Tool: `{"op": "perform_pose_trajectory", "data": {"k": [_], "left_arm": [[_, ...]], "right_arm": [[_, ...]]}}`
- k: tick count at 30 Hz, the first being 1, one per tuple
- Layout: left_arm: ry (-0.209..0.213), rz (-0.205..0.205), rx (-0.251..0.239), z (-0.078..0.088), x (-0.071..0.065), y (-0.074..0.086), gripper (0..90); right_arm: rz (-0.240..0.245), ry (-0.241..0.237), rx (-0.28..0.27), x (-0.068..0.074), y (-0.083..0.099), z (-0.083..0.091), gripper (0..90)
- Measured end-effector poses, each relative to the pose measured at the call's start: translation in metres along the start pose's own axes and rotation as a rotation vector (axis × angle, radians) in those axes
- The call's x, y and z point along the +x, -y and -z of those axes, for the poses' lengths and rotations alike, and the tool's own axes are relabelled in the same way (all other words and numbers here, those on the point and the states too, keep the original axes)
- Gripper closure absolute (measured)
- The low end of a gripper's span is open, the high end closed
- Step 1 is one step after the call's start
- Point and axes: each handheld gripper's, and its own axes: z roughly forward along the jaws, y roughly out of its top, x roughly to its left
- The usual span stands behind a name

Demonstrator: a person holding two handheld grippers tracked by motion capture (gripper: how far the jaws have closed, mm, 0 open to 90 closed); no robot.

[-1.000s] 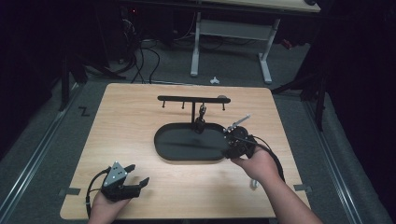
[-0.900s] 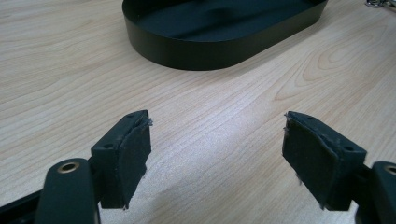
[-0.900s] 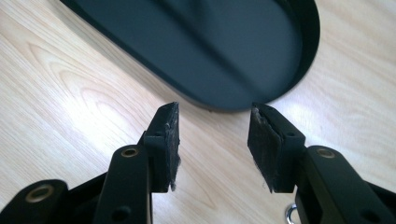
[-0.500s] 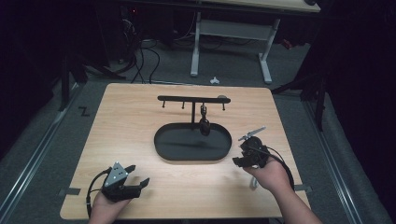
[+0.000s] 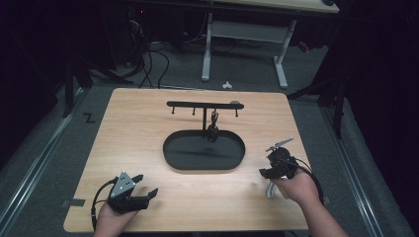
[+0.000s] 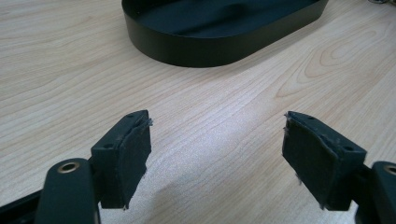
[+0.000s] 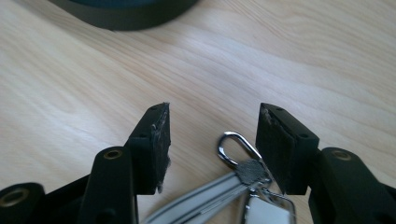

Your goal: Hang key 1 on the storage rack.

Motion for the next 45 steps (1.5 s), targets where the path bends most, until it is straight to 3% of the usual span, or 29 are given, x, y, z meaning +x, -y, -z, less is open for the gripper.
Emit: {"op": "perform_pose_trajectory", "data": {"k": [6,12,19,23,26,30,40,45], "left_arm": [[0.001,0.001,0.001,0.000,0.001,0.000,24.3],[0.002,0.000,0.004,-0.001,0.001,0.001,24.3],[0.004,-0.007,0.005,-0.001,-0.001,0.000,24.3],[0.008,-0.003,0.007,-0.001,0.000,0.000,24.3],[0.008,-0.007,0.005,-0.001,-0.001,0.000,24.4],[0.009,-0.007,0.004,-0.001,-0.002,0.000,24.4],[0.010,-0.004,0.008,-0.002,-0.001,0.001,24.6],[0.012,-0.006,0.010,-0.002,-0.002,0.001,24.6]], "right_arm": [[-0.060,0.032,0.045,-0.023,0.010,-0.015,49.0],[-0.129,-0.010,0.064,-0.033,0.022,-0.017,55.1],[-0.124,0.010,0.059,-0.031,0.030,-0.006,55.4],[-0.098,-0.025,0.044,-0.013,0.041,0.008,59.5],[-0.067,-0.025,0.052,0.000,0.050,0.012,63.2],[-0.056,-0.030,0.074,0.007,0.058,0.013,65.3],[-0.100,-0.042,0.063,-0.002,0.084,0.026,77.2],[-0.100,-0.035,0.088,-0.004,0.090,0.020,81.8]]}}
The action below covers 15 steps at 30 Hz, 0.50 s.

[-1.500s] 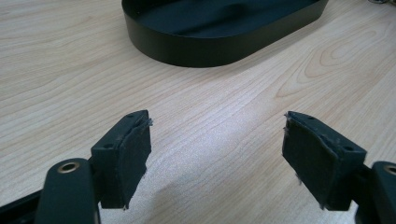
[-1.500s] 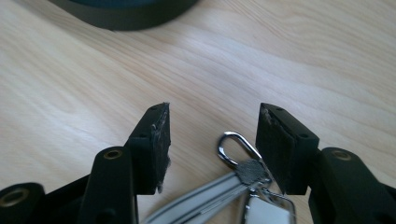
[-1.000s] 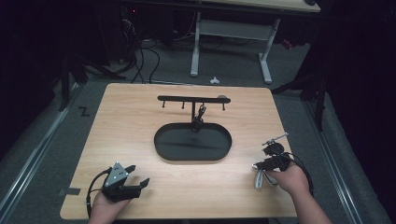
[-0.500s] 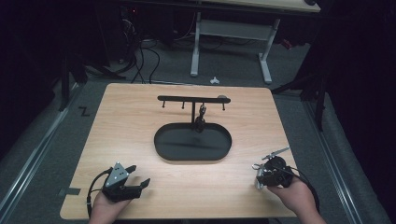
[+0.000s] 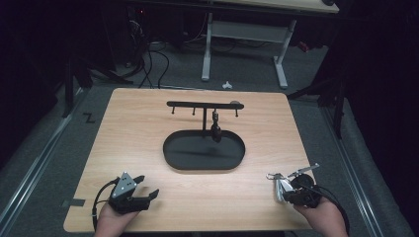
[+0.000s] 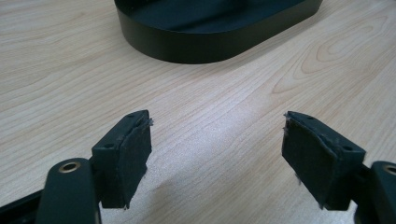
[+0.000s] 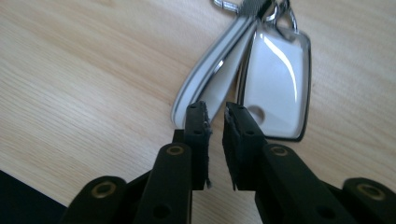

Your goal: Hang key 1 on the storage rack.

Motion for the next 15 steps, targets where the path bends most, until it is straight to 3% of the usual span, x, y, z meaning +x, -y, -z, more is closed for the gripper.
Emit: {"op": "perform_pose_trajectory", "data": {"k": [8,9,12,13,15], "left_arm": [[0.002,-0.004,0.005,0.000,0.000,0.000,24.7],[-0.001,-0.003,0.001,0.000,0.000,0.000,24.6],[-0.001,0.000,0.000,0.001,0.001,0.000,24.7],[-0.001,0.001,-0.001,0.001,0.001,0.000,24.6],[0.000,0.001,0.000,0.002,0.002,0.001,24.6]], "right_arm": [[0.051,-0.036,0.014,0.017,-0.014,-0.017,81.4],[0.061,-0.034,0.009,0.023,-0.025,-0.023,79.5],[0.071,-0.032,-0.001,0.026,-0.035,-0.028,78.1],[0.075,-0.033,-0.016,0.028,-0.050,-0.033,77.1],[0.073,-0.029,-0.020,0.029,-0.055,-0.035,76.8]]}}
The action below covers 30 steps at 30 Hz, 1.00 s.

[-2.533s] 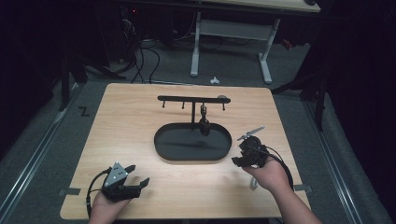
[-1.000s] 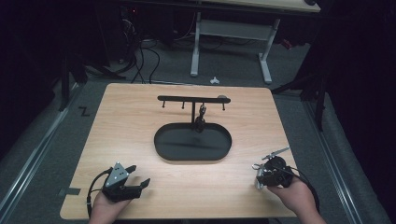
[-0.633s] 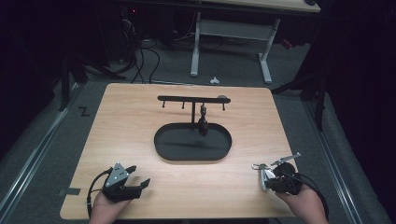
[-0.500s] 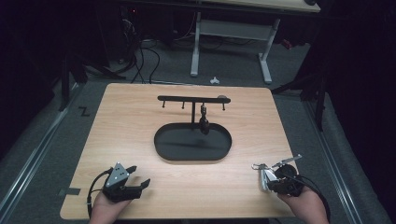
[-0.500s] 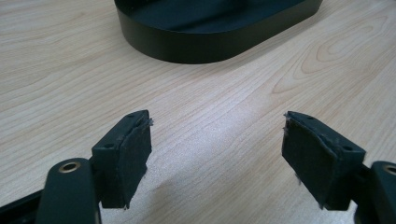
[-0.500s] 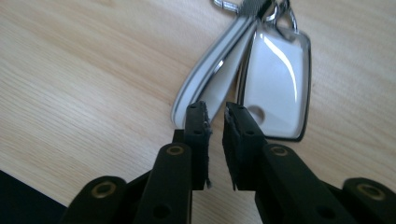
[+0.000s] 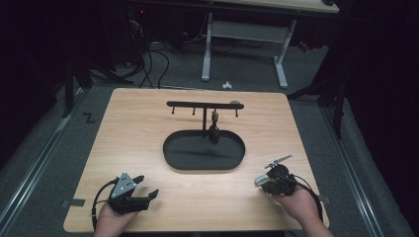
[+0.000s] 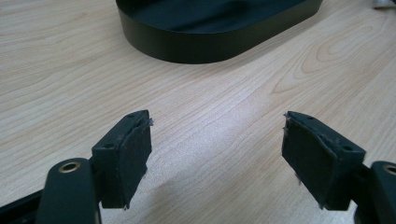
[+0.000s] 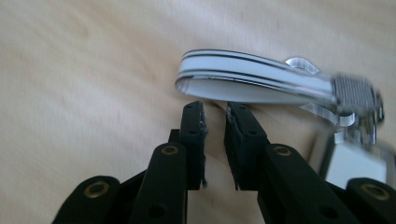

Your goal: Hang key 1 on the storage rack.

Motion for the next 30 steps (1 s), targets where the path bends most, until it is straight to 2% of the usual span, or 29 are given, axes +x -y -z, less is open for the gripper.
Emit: {"op": "perform_pose_trajectory", "data": {"k": [2,4,9,11,13,17,22,23,25,27,30], "left_arm": [[0.001,0.000,0.000,0.000,0.000,0.000,24.6],[0.002,-0.001,0.001,0.000,0.000,0.000,24.6],[0.001,0.000,0.001,0.000,0.001,0.000,24.7],[0.000,0.001,0.001,0.001,0.001,0.001,24.6],[0.000,0.001,0.001,0.001,0.001,0.001,24.7],[0.000,0.003,0.001,0.000,0.001,0.001,24.6],[0.002,0.000,0.004,0.000,0.001,0.001,24.7],[0.001,-0.004,0.004,-0.001,0.000,0.001,24.6],[0.007,-0.007,0.012,-0.002,-0.001,0.000,24.6],[0.008,-0.012,0.013,-0.003,-0.002,0.000,24.6],[0.011,-0.013,0.017,-0.003,-0.003,0.000,24.6]], "right_arm": [[-0.015,0.002,-0.026,-0.002,-0.017,-0.005,74.2],[-0.018,0.007,-0.031,-0.003,-0.021,-0.006,73.8],[-0.073,0.045,-0.055,-0.022,-0.044,-0.011,70.5],[-0.085,0.049,-0.055,-0.025,-0.046,-0.012,69.7],[-0.133,0.054,-0.057,-0.036,-0.050,-0.012,68.8],[-0.149,0.062,-0.051,-0.046,-0.049,-0.009,66.0],[-0.128,0.038,-0.065,-0.045,-0.043,0.001,62.0],[-0.103,0.028,-0.069,-0.040,-0.038,0.006,60.5],[-0.085,0.027,-0.065,-0.038,-0.036,0.007,59.8],[-0.042,0.039,-0.048,-0.032,-0.031,0.010,57.5],[-0.011,0.066,-0.028,-0.031,-0.025,0.011,54.8]]}}
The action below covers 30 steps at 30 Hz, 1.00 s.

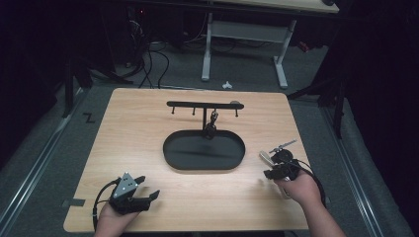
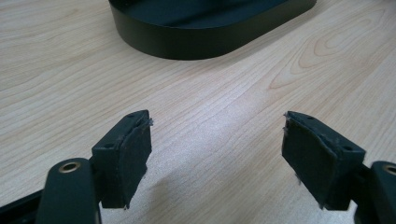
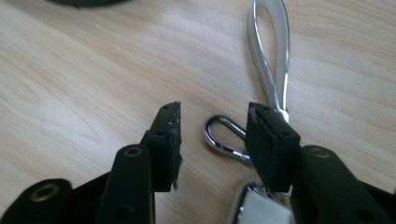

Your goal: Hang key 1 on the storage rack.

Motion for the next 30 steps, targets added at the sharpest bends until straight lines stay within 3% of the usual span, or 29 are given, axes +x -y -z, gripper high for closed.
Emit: {"op": "perform_pose_trajectory", "data": {"k": [9,10,19,23,24,27,30], "left_arm": [[-0.002,0.004,-0.006,0.002,0.001,0.000,24.6],[-0.002,0.004,-0.007,0.002,0.001,0.000,24.6],[-0.002,0.005,-0.008,0.002,0.001,0.000,24.6],[-0.002,0.007,-0.007,0.002,0.001,0.001,24.6],[-0.002,0.007,-0.006,0.002,0.001,0.001,24.6],[0.000,0.005,-0.004,0.002,0.001,0.000,24.6],[0.000,0.005,-0.003,0.002,0.001,0.000,24.6]], "right_arm": [[0.033,0.016,0.045,-0.009,0.009,-0.011,55.9],[0.038,0.018,0.049,-0.009,0.010,-0.013,62.7],[0.029,0.012,0.043,-0.005,0.006,-0.013,84.1],[0.053,0.015,0.042,-0.003,0.004,-0.012,77.7],[0.068,0.026,0.030,-0.001,0.001,-0.011,68.8],[0.077,0.038,0.017,-0.001,-0.001,-0.009,65.0],[0.093,0.049,0.051,-0.002,-0.002,-0.014,62.5]]}}
